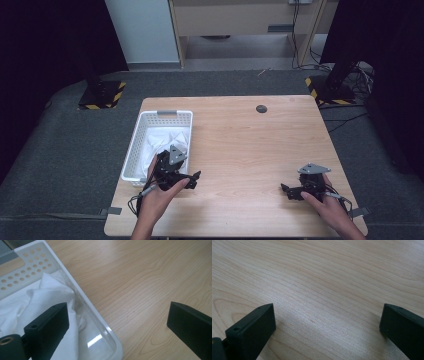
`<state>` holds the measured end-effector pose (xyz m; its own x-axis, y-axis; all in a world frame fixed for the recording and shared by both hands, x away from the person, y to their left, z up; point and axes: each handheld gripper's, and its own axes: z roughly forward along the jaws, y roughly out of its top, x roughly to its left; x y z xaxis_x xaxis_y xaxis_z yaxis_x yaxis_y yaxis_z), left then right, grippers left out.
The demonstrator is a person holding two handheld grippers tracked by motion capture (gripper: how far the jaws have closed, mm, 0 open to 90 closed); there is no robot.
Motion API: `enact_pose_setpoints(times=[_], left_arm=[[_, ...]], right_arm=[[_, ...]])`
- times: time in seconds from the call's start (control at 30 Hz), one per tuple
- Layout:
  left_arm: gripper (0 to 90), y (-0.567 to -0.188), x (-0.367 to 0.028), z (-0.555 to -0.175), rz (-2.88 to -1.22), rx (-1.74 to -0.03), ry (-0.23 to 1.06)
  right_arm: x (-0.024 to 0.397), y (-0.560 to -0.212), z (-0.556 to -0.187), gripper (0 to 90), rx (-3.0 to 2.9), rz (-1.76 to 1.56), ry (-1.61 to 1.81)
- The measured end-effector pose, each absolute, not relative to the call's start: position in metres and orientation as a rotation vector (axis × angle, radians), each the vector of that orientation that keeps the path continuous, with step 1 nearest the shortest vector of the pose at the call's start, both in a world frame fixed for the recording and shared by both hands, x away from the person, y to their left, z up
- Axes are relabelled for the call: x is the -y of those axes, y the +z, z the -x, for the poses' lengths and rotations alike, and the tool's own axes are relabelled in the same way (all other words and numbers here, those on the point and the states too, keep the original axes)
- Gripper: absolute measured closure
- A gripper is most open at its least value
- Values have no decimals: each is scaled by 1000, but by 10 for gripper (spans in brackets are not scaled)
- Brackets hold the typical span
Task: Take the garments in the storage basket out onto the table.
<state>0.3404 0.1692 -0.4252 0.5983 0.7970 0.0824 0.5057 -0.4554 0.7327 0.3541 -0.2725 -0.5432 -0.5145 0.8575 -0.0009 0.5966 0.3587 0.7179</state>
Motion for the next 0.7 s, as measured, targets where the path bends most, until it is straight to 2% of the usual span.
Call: enact_pose_setpoints(times=[0.7], left_arm=[[47, -416, -188, -359, -2122, -1082, 577]], right_arm=[[271, -543, -354, 3, -2249, -1275, 949]])
